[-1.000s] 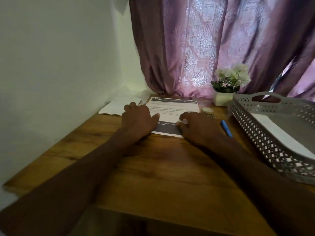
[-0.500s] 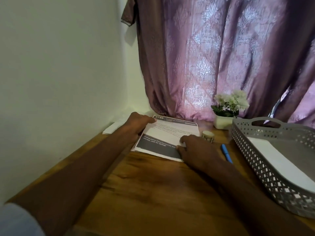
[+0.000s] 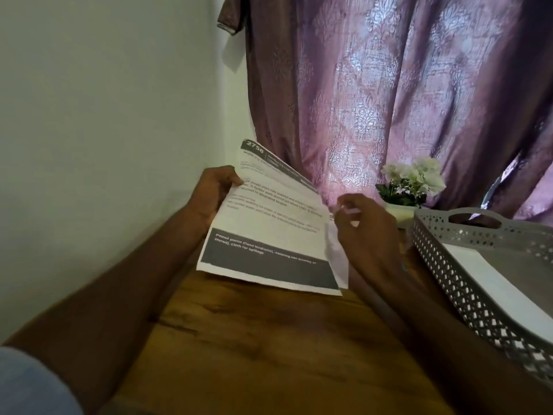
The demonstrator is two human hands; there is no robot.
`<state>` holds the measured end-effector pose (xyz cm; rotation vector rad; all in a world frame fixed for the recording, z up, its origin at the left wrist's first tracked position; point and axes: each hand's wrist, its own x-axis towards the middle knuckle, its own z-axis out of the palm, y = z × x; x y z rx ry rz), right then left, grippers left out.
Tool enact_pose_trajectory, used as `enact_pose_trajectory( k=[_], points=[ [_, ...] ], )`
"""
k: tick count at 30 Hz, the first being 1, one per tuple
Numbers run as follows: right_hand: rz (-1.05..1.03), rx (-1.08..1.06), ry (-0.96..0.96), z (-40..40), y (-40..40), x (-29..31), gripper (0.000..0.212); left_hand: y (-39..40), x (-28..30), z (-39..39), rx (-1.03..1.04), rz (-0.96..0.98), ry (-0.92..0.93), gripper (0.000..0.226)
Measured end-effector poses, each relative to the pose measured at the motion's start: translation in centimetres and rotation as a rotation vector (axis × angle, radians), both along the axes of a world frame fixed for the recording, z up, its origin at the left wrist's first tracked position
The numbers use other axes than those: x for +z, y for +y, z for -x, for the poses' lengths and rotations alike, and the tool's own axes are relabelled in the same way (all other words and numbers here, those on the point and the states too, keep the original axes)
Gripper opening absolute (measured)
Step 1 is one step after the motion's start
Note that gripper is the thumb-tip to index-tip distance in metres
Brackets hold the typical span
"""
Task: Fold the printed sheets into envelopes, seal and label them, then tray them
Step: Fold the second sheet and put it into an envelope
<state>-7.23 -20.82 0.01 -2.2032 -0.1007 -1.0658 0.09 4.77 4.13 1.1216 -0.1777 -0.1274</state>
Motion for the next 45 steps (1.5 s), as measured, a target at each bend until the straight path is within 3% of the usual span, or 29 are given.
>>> enact_pose_trajectory(
  k=[2, 6, 9, 11, 17, 22, 27, 34, 42, 45],
  points=[
    [-0.189, 0.088, 0.012, 0.2, 0.3, 0.6, 0.035, 0.5, 0.1, 1.0, -0.001, 0.079, -0.026, 0.039],
    [-0.713, 0.376, 0.282, 0.3, 0.4, 1.2, 0.063, 1.1, -0.9, 3.0, -0.11, 0.107, -0.039, 0.044],
    [-0.934, 0.533, 0.346, 1.0, -0.1, 1.6, 0.032, 1.1, -1.5, 3.4, -0.164, 0.025, -0.05, 0.045],
    [-1.019, 0.598, 0.376, 1.4, 0.0, 1.7, 0.023, 0.6, -1.7, 3.3, -0.134, -0.049, -0.063, 0.043],
    [-1.053, 0.573, 0.368, 1.2, 0.0, 1.4, 0.022, 0.0, -2.9, 2.0, 0.041, -0.271, -0.175, 0.035],
    [-1.016, 0.472, 0.303, 0.8, -0.4, 1.1, 0.016, -0.1, -3.1, 1.8, 0.06, -0.344, -0.18, 0.044],
    [-1.033, 0.486, 0.24, 0.4, -1.1, 1.4, 0.021, -0.1, -3.1, 1.9, 0.089, -0.495, -0.263, 0.022],
    [-1.123, 0.564, 0.352, 1.0, -1.1, 1.8, 0.024, 0.6, -2.5, 1.5, 0.118, -0.424, -0.295, 0.017],
    [-1.203, 0.594, 0.46, 1.6, -1.3, 1.8, 0.032, 1.1, -2.5, 0.9, 0.118, -0.282, -0.179, 0.036],
    [-1.179, 0.615, 0.412, 1.4, -1.5, 1.9, 0.03, 0.8, -2.5, 1.0, 0.144, -0.318, -0.212, 0.024]
  ],
)
